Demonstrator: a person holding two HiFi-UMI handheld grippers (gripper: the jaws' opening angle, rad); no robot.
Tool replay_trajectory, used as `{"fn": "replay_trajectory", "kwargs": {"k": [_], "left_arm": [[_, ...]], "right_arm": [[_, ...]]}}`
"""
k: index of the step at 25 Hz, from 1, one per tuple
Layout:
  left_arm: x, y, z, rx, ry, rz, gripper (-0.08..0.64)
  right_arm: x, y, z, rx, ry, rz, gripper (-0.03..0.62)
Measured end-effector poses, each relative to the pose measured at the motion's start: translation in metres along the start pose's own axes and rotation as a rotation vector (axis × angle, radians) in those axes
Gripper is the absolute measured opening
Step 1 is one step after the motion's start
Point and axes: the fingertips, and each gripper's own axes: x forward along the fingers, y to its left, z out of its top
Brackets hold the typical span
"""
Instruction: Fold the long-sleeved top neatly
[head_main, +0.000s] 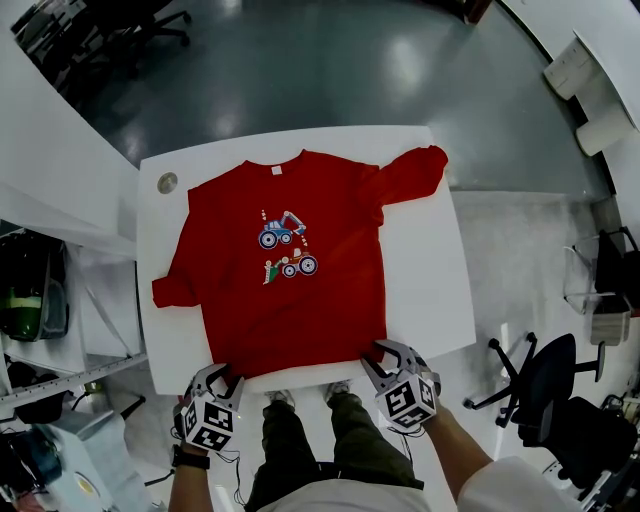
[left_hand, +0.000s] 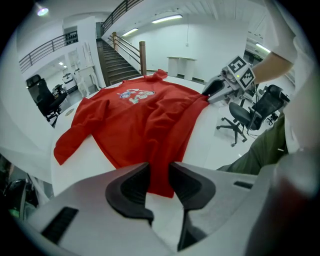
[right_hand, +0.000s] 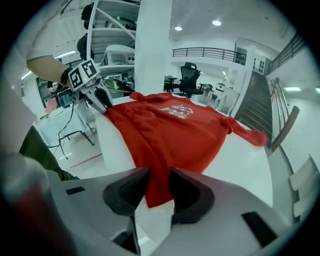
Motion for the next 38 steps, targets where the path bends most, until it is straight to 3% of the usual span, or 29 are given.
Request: {"fn": "replay_trajectory", "kwargs": {"k": [15,21,25,32,35,38], "left_arm": [[-0.001,-0.001,-0.001,0.024,0.003,-0.058,0.130],[-0.010,-0.013,0.000,0.029,0.018,-0.199,0.169],[-0.021,-0.013,0.005,-0.011,-0.015,-0.273,0.187],[-0.029,0.012,0.035,-0.154,-0.157,-0.198,0.178],[-0.016,0.017,0.029,-0.098,-0.084,-0.118,0.158],[-0.001,0.011,0.015,0.008,0.004,-0.095,0.152]], "right_arm": [[-0.007,-0.004,-0.013,-0.021,0.025,0.044,0.146],[-0.008,-0.002,-0.012,-0.038,0.061,0.084,0.160],[-0.014,-0.001,-0.007,-0.040,0.061,0.118,0.175],[-0.022,-0.021,0.014,0.020,-0.021,0.042,0.178],[-0.015,-0.023,0.018,0.024,-0.030,0.029,0.176],[-0.002,-0.014,0.014,0.002,0.003,0.051,0.172]]}}
